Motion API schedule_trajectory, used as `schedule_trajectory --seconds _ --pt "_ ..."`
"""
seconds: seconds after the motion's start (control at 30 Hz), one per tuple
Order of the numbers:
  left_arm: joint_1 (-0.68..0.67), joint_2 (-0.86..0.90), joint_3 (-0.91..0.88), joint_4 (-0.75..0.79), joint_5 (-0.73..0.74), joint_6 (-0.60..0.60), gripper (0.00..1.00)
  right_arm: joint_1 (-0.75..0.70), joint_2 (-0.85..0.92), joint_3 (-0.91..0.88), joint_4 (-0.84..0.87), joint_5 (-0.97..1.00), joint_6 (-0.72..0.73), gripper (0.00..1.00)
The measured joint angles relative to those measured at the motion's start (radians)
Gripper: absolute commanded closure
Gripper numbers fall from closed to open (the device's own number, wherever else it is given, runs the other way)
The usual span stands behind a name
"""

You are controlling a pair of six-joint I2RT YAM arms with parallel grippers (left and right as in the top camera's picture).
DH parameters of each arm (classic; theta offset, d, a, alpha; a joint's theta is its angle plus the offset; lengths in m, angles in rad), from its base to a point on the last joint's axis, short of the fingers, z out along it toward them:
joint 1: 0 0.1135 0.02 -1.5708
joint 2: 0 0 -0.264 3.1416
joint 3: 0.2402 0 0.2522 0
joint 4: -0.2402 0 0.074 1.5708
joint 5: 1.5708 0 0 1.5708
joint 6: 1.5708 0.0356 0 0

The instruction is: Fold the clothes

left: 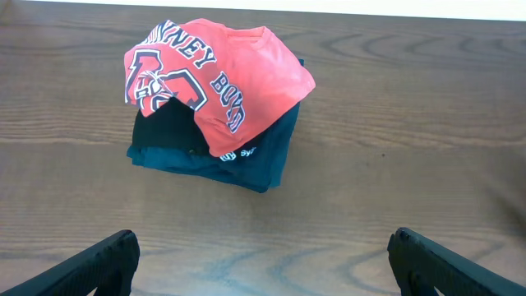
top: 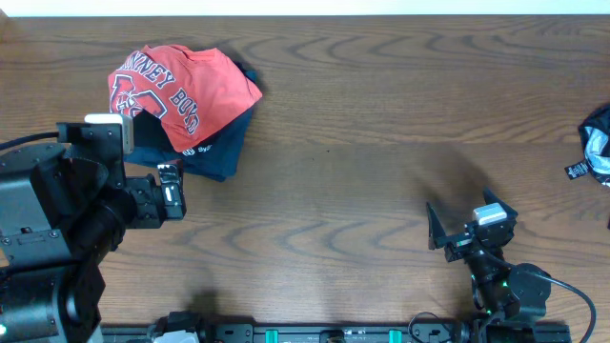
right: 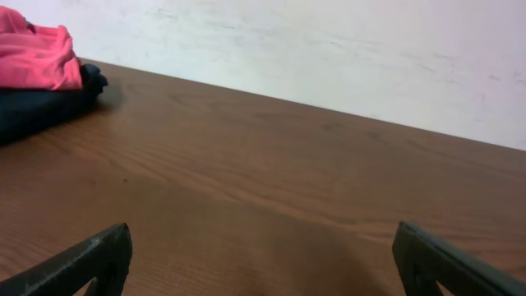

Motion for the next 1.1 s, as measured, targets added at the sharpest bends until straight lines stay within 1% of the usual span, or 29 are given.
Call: schedule_trajectory --seconds 0.17,0.27,0.3,0.37,0.4,0.47,0.57,0.7,0.8,0.93,1.1 --pt "-0.005 -0.003 0.0 0.005 -0.014 0.005 0.02 0.0 0.0 0.0 0.0 0.0 0.0 0.01" --pt "-0.006 -0.026 -0.027 0.107 -0.027 0.013 0.02 0.0 0.0 0.0 0.0 0.0 0.0 0.01" --pt "-0.006 -0.047 -0.059 0.181 -0.029 0.016 0.02 0.0 0.0 0.0 0.001 0.0 0.0 0.01" --pt "-0.01 -0.101 -0.153 0.361 -0.021 0.02 0.02 0.0 0.0 -0.001 0.0 -0.002 0.0 0.01" --pt "-0.011 -0.122 -0.193 0.415 -0.018 0.021 0.02 0.0 0.0 -0.002 0.0 -0.002 0.0 0.01" --pt "-0.013 -0.192 -0.328 0.587 -0.001 0.023 0.02 0.0 0.0 -0.003 0.001 -0.002 0.0 0.01" --pt "-0.013 -0.306 -0.545 0.775 0.02 0.023 0.02 0.0 0.0 -0.004 0.0 -0.002 0.0 0.01" --pt "-0.013 -0.447 -0.803 0.882 0.035 0.023 0.02 0.0 0.0 -0.005 0.001 -0.002 0.0 0.01" --pt "-0.013 -0.561 -0.96 0.93 0.035 0.023 0.02 0.0 0.0 -0.005 0.002 -0.002 0.0 0.01" --pt "-0.013 -0.71 -1.114 0.99 0.036 0.023 0.02 0.0 0.0 -0.005 0.002 -0.002 0.0 0.01" --pt "-0.015 -0.84 -1.266 1.057 0.039 0.023 0.02 0.0 0.0 -0.005 0.003 -0.002 0.0 0.01"
